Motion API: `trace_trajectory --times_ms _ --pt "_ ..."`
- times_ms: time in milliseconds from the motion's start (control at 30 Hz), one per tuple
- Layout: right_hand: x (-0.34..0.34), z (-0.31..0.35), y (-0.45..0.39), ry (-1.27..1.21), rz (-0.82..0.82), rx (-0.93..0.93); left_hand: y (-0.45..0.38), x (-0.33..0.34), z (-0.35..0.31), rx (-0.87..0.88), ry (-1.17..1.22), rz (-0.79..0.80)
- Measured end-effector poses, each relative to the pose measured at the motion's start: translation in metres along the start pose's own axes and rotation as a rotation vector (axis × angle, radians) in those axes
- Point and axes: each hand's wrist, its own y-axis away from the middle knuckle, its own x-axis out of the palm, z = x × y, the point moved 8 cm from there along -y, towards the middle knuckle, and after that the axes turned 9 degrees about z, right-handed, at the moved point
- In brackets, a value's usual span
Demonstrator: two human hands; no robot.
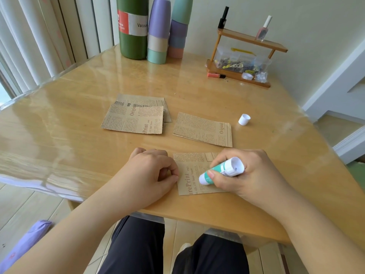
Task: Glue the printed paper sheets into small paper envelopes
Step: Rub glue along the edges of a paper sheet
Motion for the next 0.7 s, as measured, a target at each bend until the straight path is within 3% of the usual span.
trace_trajectory --times_ms 700 --pt "-0.014 -0.007 -0.008 0.030 -0.040 0.032 0.001 -0.002 -0.002 0.033 -0.011 -0.045"
